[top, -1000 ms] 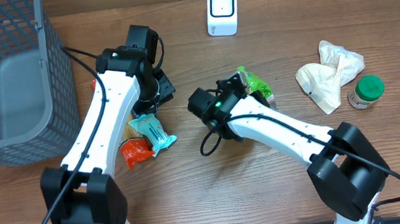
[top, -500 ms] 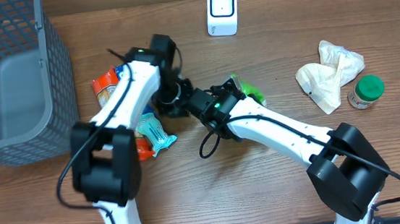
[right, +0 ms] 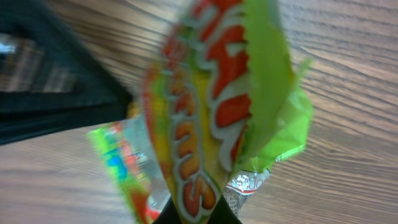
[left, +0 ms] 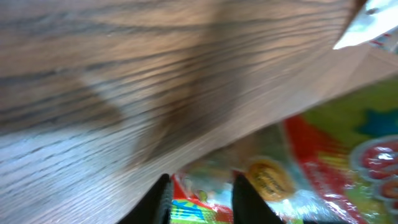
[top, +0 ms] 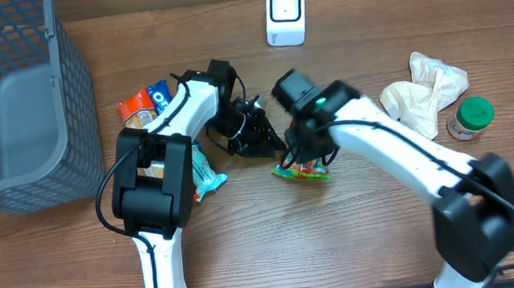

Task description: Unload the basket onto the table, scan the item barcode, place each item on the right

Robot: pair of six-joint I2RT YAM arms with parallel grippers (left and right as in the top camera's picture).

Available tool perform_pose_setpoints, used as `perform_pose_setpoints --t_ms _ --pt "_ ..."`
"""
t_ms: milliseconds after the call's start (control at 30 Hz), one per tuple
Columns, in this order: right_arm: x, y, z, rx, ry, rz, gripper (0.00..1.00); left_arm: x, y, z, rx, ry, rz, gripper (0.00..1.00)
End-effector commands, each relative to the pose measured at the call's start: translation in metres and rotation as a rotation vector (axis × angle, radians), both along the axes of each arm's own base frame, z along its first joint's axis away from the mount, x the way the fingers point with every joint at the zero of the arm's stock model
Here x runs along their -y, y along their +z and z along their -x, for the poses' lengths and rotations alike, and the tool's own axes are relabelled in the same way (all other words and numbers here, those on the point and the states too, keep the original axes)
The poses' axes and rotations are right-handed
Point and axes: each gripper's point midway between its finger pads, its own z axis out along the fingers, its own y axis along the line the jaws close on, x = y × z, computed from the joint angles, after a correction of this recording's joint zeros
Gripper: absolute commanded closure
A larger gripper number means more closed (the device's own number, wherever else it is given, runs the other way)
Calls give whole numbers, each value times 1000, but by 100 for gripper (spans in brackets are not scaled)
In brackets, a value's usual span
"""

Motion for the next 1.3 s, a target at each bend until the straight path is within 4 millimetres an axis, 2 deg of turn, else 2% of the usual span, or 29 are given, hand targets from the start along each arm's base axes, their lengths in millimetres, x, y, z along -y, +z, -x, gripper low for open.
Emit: perform_pose_setpoints --t_ms 0,200,333,533,767,833,967,1167,1267 --pt "-22 44 -1 11 27 -224 96 6 11 -5 9 7 103 71" --pt "-25 46 -1 -1 28 -263 96 10 16 -6 9 11 141 58" --pt "-26 47 -1 -5 30 -271 96 12 18 -7 11 12 160 55" --pt "-23 47 -4 -2 8 -272 96 29 45 -13 14 26 351 55" --pt "-21 47 -6 -1 3 -273 96 30 53 -7 44 -14 410 41" --pt "-21 47 -6 0 4 -272 96 30 53 -4 57 -32 415 41" --pt "-21 47 -6 0 3 -273 96 25 49 2 77 -70 394 42" --pt "-21 47 -6 0 4 -272 96 -1 13 11 83 -136 140 46" --pt "-21 47 -6 0 4 -273 96 -5 10 16 104 -181 128 46"
